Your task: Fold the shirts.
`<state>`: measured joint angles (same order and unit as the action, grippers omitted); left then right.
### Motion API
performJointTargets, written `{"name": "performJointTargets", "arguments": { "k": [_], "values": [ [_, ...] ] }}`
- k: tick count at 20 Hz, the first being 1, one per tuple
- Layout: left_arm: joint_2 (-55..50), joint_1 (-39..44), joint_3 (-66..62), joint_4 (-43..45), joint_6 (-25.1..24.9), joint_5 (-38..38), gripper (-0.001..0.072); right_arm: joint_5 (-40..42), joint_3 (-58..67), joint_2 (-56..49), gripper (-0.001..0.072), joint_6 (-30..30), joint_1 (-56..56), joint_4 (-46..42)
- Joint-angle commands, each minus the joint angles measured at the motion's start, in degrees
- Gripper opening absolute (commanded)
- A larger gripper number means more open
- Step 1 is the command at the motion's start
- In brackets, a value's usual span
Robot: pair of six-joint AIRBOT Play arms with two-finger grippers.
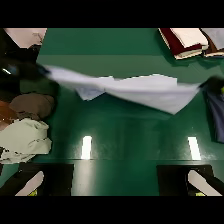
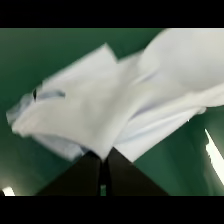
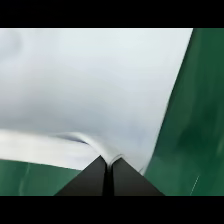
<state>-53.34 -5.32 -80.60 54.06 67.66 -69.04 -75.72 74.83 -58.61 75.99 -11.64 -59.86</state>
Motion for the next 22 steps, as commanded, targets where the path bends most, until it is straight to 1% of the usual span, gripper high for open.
{"name": "performJointTargets", "arguments": {
  "k": [1,4,6,8,10,12,14,16,19,22],
  "values": [
    [1.9,0.0,-22.2,0.1,1.5,0.5,0.0025,3.6,18.4,6.4,0.0016,2.2,1.0,-0.3],
    [1.9,0.0,-37.5,-0.6,3.1,0.6,0.0024,4.0,29.2,9.5,0.0016,2.2,1.0,-0.3],
    [2.3,0.0,-44.0,-3.2,3.3,2.7,0.0024,3.8,33.9,11.1,0.0016,2.7,1.0,-2.4],
    [3.9,0.0,-45.4,-7.5,3.3,6.3,0.0024,1.5,38.7,11.5,0.0016,5.6,1.0,-7.6],
    [5.2,0.0,-45.9,-11.5,3.3,7.0,0.0024,-2.8,43.5,10.4,0.0015,7.3,1.0,-12.4],
    [5.0,0.0,-45.2,-10.5,3.3,6.0,0.0024,-7.3,47.3,7.7,0.0015,7.6,0.8,-12.3],
    [5.0,0.0,-39.1,-7.7,4.9,5.9,0.0024,-11.1,47.6,4.0,0.0015,7.8,1.2,-11.5],
    [3.5,0.0,-29.3,-7.9,5.4,4.7,0.0024,-12.8,42.6,0.1,0.0015,8.2,3.6,-12.0],
    [-2.7,0.0,-16.3,-8.2,5.5,-1.8,0.0025,-14.8,33.8,-7.5,0.0015,8.2,6.7,-12.3],
    [-11.0,0.0,-5.2,-8.2,5.3,-2.4,0.0025,-14.9,28.3,-17.4,0.0015,8.1,7.5,-12.3]
  ]
}}
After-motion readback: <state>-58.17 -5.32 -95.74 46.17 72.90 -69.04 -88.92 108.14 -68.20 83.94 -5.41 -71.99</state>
